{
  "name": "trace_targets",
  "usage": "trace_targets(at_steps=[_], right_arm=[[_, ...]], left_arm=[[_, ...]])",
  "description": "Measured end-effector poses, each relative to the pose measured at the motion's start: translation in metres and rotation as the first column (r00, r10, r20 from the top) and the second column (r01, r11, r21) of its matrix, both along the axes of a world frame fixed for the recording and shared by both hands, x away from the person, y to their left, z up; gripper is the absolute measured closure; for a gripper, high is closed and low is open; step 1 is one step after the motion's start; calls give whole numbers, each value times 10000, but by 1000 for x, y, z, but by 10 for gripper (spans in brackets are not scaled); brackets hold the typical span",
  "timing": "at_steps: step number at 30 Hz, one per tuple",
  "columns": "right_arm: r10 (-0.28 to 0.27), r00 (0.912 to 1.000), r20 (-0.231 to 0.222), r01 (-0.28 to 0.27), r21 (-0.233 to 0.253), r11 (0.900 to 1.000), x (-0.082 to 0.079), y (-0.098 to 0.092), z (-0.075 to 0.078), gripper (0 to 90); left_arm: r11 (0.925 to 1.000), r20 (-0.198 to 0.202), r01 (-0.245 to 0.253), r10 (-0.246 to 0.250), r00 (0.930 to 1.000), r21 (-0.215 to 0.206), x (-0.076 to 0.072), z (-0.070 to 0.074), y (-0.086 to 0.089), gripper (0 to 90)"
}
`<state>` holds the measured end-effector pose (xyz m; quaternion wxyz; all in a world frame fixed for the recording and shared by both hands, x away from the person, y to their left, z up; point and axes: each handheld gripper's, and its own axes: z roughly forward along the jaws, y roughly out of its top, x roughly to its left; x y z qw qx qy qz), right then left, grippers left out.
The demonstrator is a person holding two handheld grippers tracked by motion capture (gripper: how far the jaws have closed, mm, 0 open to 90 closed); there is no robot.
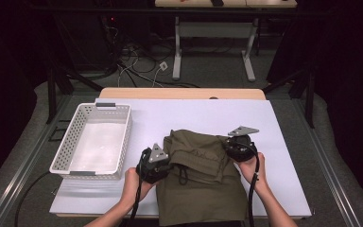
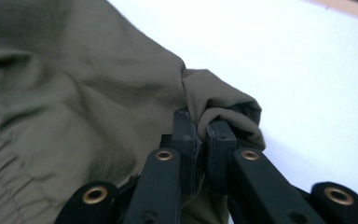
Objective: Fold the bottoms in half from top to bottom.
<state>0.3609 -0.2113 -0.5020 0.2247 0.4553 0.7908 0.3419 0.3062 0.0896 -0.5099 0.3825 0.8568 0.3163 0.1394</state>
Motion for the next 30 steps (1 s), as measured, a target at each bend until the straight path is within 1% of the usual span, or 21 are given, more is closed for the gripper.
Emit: trace_targets(at_steps=[3,5,6,7,8,9,11,12,13,15,16,18,20,21,22,23,25,27,28,29,30], right_arm=[[10,9992,-396,-19,-220,9998,4,3,-12,835],[14,9976,-694,-38,-338,9994,7,4,-22,803],[-14,9967,-810,-23,-456,9990,8,5,-25,785],[-10,9957,-928,-34,-471,9989,9,6,-27,754],[-10,9955,-946,-33,-455,9990,9,5,-27,722],[-52,9954,-957,5,-482,9988,8,5,-26,679],[-79,9944,-1057,39,-379,9993,5,5,-24,626],[-153,9931,-1160,109,-383,9992,4,5,-23,583],[-114,9916,-1285,63,-400,9992,3,4,-24,560],[-144,9879,-1544,99,-299,9995,2,5,-25,519],[-191,9865,-1624,131,-376,9992,2,5,-27,504],[-250,9835,-1793,175,-432,9989,1,5,-29,485],[-262,9820,-1872,191,-396,9990,2,5,-31,482],[-261,9811,-1919,179,-443,9989,2,5,-33,481],[-229,9811,-1923,148,-435,9989,2,6,-34,482],[-193,9803,-1967,107,-445,9990,2,6,-36,485],[-171,9790,-2030,76,-475,9988,2,7,-37,503],[-138,9793,-2021,53,-427,9991,2,7,-39,531],[-144,9793,-2020,64,-404,9992,2,7,-39,558],[-85,9785,-2060,2,-403,9992,1,7,-40,592],[-46,9784,-2067,-29,-359,9994,2,7,-41,620]], left_arm=[[9995,-334,129,-119,9994,297,-4,-12,2,764],[9986,-582,260,-233,9980,465,-3,-17,4,745],[9984,-692,341,-310,9971,449,-2,-17,6,730],[9981,-783,403,-365,9963,476,-2,-17,6,673],[9970,-905,521,-467,9948,576,-2,-15,7,596],[9968,-1071,607,-549,9927,522,-1,-14,8,497],[9960,-1121,754,-698,9912,469,-1,-7,11,382],[9971,-1067,670,-628,9923,361,0,-2,12,336],[9975,-962,654,-626,9934,265,1,2,13,274],[9985,-682,513,-497,9964,208,4,13,13,219],[9989,-544,449,-442,9975,116,7,18,13,192],[9994,-339,336,-334,9989,45,15,27,11,181],[9999,-249,153,-151,9996,44,26,33,6,177],[9999,-261,109,-105,9996,130,31,33,4,177],[9998,-356,-43,49,9994,195,39,30,1,178],[9997,-432,-123,132,9990,226,44,28,-1,180],[9987,-758,-237,271,9968,449,56,18,-6,182],[9987,-1257,-309,357,9914,403,65,6,-9,188],[9988,-1529,-331,383,9875,360,70,-1,-10,198],[9986,-1617,-361,417,9860,376,72,-4,-10,233],[9992,-1843,-267,317,9824,297,74,-10,-10,268]])
